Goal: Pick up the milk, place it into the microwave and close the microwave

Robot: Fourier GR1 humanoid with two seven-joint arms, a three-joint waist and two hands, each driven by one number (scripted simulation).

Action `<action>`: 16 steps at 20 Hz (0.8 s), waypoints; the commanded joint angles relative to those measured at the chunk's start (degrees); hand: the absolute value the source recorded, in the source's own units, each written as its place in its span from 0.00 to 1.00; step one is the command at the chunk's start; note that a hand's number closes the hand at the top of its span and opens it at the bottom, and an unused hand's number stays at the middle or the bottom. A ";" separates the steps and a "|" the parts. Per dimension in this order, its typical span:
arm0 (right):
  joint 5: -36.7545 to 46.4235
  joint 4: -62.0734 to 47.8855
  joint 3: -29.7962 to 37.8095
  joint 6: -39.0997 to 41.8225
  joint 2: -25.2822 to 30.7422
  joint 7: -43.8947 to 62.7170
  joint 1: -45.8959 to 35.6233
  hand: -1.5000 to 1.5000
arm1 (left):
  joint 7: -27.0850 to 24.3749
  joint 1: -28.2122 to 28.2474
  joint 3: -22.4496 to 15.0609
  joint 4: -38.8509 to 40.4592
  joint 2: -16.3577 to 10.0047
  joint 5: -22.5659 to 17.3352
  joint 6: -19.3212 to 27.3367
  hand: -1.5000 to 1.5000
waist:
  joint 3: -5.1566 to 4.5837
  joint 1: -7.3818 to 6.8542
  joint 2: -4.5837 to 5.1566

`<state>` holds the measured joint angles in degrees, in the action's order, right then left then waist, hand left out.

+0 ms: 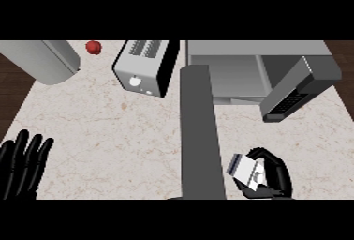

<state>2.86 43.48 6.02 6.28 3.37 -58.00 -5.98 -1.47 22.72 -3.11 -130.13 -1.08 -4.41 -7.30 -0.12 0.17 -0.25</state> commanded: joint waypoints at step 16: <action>4.36 7.10 -6.12 -25.96 -2.10 25.85 -18.48 1.00 | -1.40 1.95 5.09 1.13 -1.61 -3.56 -4.18 0.00 | 0.11 -1.14 0.30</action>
<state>5.12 54.26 -2.01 -14.11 1.14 -37.91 -17.73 -1.82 22.73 2.11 -128.34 -2.67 -8.35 -10.39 -0.06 -0.47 0.03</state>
